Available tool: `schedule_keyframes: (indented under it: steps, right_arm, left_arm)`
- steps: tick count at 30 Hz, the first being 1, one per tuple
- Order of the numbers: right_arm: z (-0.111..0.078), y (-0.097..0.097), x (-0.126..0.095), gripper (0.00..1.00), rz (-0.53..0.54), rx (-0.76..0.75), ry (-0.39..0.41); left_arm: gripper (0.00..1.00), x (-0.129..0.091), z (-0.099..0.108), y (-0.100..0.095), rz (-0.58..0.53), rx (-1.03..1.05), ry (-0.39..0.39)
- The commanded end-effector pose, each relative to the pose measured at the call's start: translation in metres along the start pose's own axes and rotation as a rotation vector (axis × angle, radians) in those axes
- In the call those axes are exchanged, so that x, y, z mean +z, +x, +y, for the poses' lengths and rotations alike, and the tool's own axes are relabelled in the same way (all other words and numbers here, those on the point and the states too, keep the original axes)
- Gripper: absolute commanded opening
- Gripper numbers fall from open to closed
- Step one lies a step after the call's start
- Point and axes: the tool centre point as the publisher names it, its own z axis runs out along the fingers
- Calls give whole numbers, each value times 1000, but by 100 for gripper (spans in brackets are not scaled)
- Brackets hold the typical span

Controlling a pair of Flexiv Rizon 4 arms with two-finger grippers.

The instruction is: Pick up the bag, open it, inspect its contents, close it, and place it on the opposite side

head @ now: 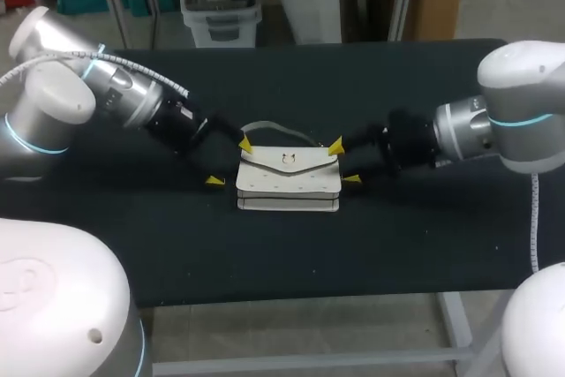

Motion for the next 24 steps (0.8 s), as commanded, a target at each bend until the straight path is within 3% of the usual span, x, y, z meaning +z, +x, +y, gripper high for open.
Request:
schedule_keyframes:
  steps: [1,18,21,23,24]
  right_arm:
    - [1,-5,7,53,-2,-2,4]
    - [7,-12,20,42,-27,-13,37]
    - [10,-13,24,26,-36,-14,48]
    - [11,-14,27,0,-44,-19,57]
    - [11,-14,27,0,-49,-28,62]
  left_arm:
    - [100,-9,3,0,-12,-5,11]
    - [100,-25,2,-5,-29,-22,30]
    - [100,-28,1,-5,-32,-14,30]
    - [100,-30,1,-4,-50,0,24]
    - [100,-31,1,-4,-57,7,22]
